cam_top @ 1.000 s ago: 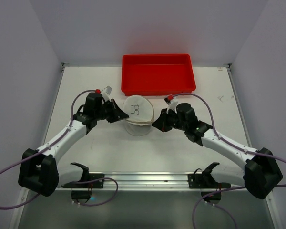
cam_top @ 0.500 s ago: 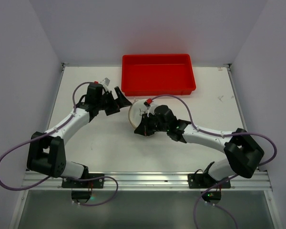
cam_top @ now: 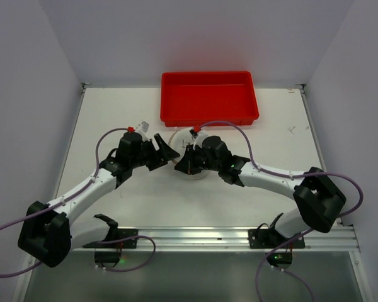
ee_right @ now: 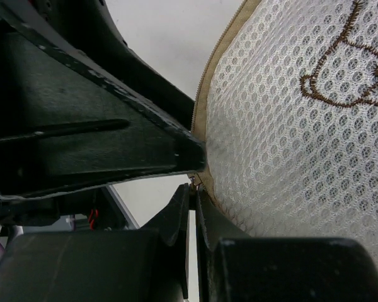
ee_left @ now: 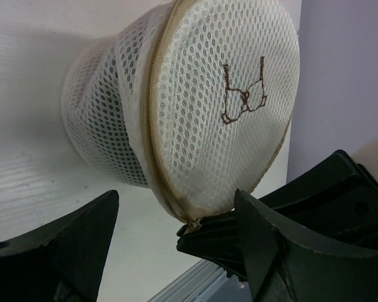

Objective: Unzip the laundry bag and remove the bra

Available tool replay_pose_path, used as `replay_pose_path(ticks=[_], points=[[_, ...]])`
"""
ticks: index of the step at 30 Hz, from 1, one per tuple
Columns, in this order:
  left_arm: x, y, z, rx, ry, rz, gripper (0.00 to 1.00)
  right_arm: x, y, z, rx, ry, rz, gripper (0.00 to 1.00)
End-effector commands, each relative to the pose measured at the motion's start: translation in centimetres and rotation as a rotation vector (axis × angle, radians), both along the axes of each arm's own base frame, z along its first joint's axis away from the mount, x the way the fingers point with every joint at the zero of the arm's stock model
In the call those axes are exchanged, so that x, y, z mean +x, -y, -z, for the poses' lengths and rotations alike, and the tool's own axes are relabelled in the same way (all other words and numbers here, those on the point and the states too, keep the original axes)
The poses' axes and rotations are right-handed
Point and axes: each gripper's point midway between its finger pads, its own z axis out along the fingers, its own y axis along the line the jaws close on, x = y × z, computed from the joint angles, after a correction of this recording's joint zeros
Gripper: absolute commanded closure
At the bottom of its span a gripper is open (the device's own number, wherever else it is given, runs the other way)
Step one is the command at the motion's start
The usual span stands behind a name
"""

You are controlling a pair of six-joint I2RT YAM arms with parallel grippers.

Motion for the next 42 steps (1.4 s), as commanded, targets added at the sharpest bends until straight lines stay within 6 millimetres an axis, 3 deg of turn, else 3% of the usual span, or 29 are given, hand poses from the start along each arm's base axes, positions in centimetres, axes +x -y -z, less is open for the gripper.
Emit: replay_pose_path(ticks=[1, 3, 4, 6, 7, 9, 13, 17, 21, 23, 25, 26, 27, 29, 30, 32, 33, 35, 36, 37, 38, 40, 41, 42], points=[[1.5, 1.6, -0.8, -0.06, 0.037, -0.032, 0.25, 1.0, -0.9, -1.9, 0.043, 0.049, 0.021, 1.0], [1.9, 1.9, -0.7, -0.072, 0.039, -0.04, 0.42, 0.8, -0.7, -1.9, 0.04, 0.054, 0.022, 1.0], [2.0, 2.0, -0.8, -0.074, 0.041, -0.041, 0.58, 0.8, -0.5, -1.7, 0.031, 0.058, 0.021, 1.0], [2.2, 1.8, -0.8, -0.066, 0.045, -0.051, 0.75, 0.6, 0.2, -1.5, 0.008, 0.069, 0.027, 1.0], [2.2, 1.7, -0.8, -0.06, 0.047, -0.055, 0.9, 0.3, 0.8, -0.7, -0.016, 0.075, 0.02, 1.0], [2.2, 1.1, -0.8, -0.023, 0.051, -0.068, 1.0, 0.4, 2.3, -0.5, -0.058, 0.107, 0.05, 1.0], [1.6, -0.1, -0.1, 0.044, 0.032, -0.064, 1.0, 1.0, 8.0, 1.7, -0.181, 0.131, 0.123, 1.0], [0.7, -1.0, 0.6, 0.078, 0.017, -0.031, 1.0, 4.0, 15.5, 1.6, -0.248, 0.154, 0.329, 1.0], [1.2, -2.4, 0.7, 0.133, 0.039, 0.01, 1.0, 3.8, 17.2, 0.1, -0.275, 0.189, 0.362, 1.0], [1.7, -2.6, 0.8, 0.145, 0.036, 0.046, 1.0, 3.3, 16.2, -0.7, -0.249, 0.189, 0.303, 1.0], [3.5, -3.1, -0.4, 0.172, 0.078, 0.068, 1.0, 2.4, 14.4, -1.1, -0.189, 0.167, 0.213, 1.0], [4.1, -3.0, 0.5, 0.196, 0.049, 0.083, 0.98, 1.8, 13.4, -0.9, -0.168, 0.143, 0.181, 1.0], [5.7, -2.9, -1.0, 0.204, 0.092, 0.094, 0.96, 1.6, 12.6, -1.2, -0.145, 0.138, 0.159, 1.0], [7.4, -2.4, -0.5, 0.208, 0.071, 0.118, 0.88, 0.3, 10.0, -1.3, -0.109, 0.107, 0.091, 1.0], [8.9, -1.8, -2.3, 0.191, 0.11, 0.122, 0.84, 0.0, 8.9, -1.6, -0.09, 0.108, 0.073, 1.0], [10.9, -0.5, -3.5, 0.149, 0.141, 0.145, 0.78, -1.0, 6.0, -2.8, -0.044, 0.101, 0.022, 1.0], [11.3, 0.0, -3.8, 0.121, 0.138, 0.151, 0.74, -1.1, 4.7, -2.5, -0.037, 0.087, 0.004, 1.0], [12.1, 0.5, -4.4, 0.098, 0.141, 0.15, 0.57, -1.7, 2.4, -3.6, 0.015, 0.072, -0.02, 1.0], [12.2, 0.5, -4.9, 0.083, 0.14, 0.139, 0.48, -1.2, 1.5, -3.2, 0.023, 0.069, -0.009, 1.0], [12.1, 0.5, -5.1, 0.078, 0.137, 0.129, 0.28, -0.9, 0.8, -3.7, 0.042, 0.06, 0.001, 1.0], [11.4, 0.0, -5.4, 0.078, 0.141, 0.114, 0.2, -0.8, 0.3, -3.8, 0.048, 0.059, 0.005, 1.0], [10.8, -1.3, -5.0, 0.102, 0.115, 0.043, 0.05, 0.2, -0.4, -3.7, 0.054, 0.062, 0.035, 1.0], [10.0, -2.1, -6.0, 0.106, 0.135, 0.014, 0.03, 0.4, -0.6, -3.7, 0.058, 0.064, 0.042, 1.0], [9.2, -3.1, -4.6, 0.132, 0.103, -0.03, 0.02, 0.7, -0.7, -3.9, 0.064, 0.071, 0.046, 1.0]])
